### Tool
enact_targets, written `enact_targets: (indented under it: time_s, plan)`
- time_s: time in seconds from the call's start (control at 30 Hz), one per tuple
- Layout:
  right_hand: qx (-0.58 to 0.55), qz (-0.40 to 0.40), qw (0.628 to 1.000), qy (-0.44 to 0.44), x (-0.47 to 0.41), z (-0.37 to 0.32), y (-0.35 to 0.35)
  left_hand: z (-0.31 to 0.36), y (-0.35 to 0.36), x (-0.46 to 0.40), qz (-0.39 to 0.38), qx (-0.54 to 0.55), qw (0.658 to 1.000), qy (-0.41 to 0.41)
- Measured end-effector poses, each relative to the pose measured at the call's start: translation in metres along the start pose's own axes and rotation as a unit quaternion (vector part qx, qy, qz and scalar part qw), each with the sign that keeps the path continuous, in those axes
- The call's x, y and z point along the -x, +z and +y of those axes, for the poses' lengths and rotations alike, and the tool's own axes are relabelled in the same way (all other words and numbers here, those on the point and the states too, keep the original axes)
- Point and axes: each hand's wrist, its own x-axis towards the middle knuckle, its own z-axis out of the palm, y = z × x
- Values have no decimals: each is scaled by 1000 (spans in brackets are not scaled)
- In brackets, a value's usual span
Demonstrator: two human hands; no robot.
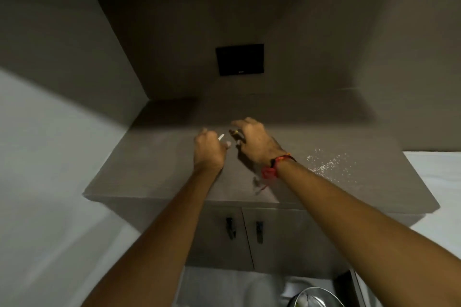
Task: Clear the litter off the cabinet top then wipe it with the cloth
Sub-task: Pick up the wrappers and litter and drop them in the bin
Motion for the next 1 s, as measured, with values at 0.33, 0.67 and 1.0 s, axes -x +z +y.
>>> enact_targets:
  time_s: [0.33, 0.67, 1.0]
  plan:
    - [157, 82, 984, 34, -42, -2, 34, -11, 15, -16, 71, -87, 993, 26]
    - [-320, 181, 912, 182, 45, -9, 19, 2, 17, 42, 93, 251, 963, -23]
    - [-453, 174, 834, 264, 315, 91, 102, -1, 123, 278, -70, 477, 874, -55]
